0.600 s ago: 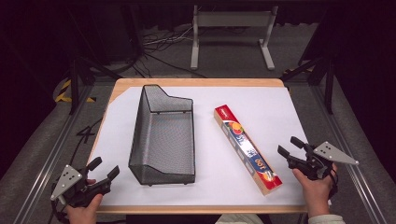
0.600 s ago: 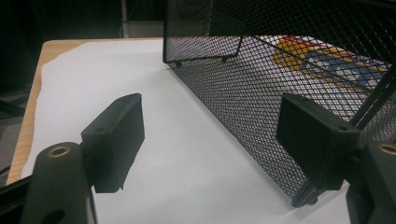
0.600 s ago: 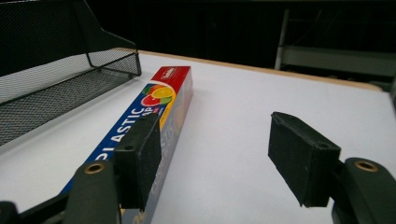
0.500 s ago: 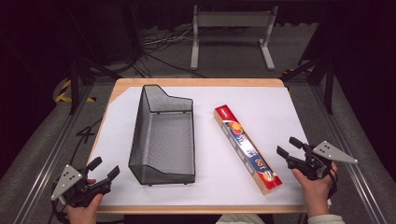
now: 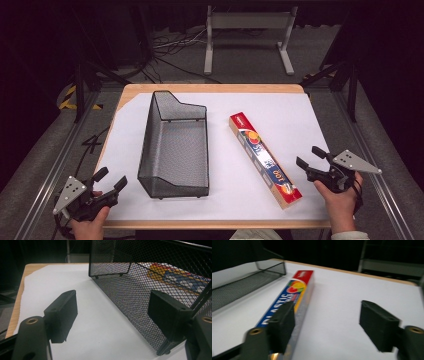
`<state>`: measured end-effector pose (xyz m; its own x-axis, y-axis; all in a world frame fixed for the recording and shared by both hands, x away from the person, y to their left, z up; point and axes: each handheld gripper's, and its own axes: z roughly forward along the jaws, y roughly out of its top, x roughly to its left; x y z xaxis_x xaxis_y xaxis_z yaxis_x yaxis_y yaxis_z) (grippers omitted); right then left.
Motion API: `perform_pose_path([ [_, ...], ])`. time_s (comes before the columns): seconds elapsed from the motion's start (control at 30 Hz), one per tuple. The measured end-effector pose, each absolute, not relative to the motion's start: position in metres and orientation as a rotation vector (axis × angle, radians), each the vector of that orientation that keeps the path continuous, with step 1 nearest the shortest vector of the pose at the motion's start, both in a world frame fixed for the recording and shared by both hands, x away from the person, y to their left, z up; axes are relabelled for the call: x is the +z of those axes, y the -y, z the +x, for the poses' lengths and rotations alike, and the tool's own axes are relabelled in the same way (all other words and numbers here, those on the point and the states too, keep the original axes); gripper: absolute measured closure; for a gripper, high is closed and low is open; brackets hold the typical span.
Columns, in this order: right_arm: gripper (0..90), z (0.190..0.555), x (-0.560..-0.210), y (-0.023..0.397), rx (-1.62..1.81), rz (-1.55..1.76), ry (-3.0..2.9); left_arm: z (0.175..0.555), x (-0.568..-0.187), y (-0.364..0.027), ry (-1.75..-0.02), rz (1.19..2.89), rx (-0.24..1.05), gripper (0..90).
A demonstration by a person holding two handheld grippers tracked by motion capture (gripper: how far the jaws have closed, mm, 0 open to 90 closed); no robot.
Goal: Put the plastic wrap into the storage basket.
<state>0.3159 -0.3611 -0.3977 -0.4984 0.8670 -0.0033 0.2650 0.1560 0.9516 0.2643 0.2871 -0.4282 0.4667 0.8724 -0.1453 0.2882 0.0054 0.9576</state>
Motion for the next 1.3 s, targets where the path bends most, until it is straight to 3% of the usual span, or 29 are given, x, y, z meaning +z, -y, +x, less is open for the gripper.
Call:
perform_pose_path([
  [0.03,38.6,0.318,-0.397,0.36,1.392,1.07,-1.909,0.264,-0.428,-0.287,-1.048,1.542,0.63,24.5],
  [0.23,33.9,0.323,-0.383,0.341,1.341,1.1,-2.043,0.266,-0.427,-0.286,-1.055,1.546,0.643,24.5],
  [0.27,39.0,0.324,-0.381,0.337,1.355,1.156,-2.087,0.266,-0.427,-0.286,-1.056,1.542,0.643,24.5],
  [0.33,40.1,0.327,-0.377,0.329,1.372,1.209,-2.13,0.266,-0.426,-0.287,-1.057,1.54,0.641,24.5],
  [0.5,34.7,0.338,-0.367,0.304,1.247,1.234,-2.156,0.267,-0.427,-0.286,-1.055,1.548,0.641,24.5],
  [0.63,40.8,0.349,-0.363,0.284,1.232,1.246,-2.142,0.268,-0.428,-0.285,-1.054,1.551,0.64,24.5],
  [0.83,42.6,0.363,-0.356,0.257,1.162,1.152,-2.201,0.269,-0.428,-0.284,-1.049,1.56,0.637,24.5],
  [0.97,37.2,0.375,-0.352,0.246,1.077,1.152,-2.231,0.269,-0.428,-0.285,-1.051,1.551,0.639,24.6],
  [1.03,28.9,0.38,-0.353,0.241,0.998,1.224,-2.227,0.269,-0.428,-0.285,-1.051,1.552,0.639,24.5],
  [1.3,27.3,0.399,-0.372,0.23,0.889,1.288,-2.258,0.269,-0.429,-0.284,-1.055,1.558,0.643,24.5],
])
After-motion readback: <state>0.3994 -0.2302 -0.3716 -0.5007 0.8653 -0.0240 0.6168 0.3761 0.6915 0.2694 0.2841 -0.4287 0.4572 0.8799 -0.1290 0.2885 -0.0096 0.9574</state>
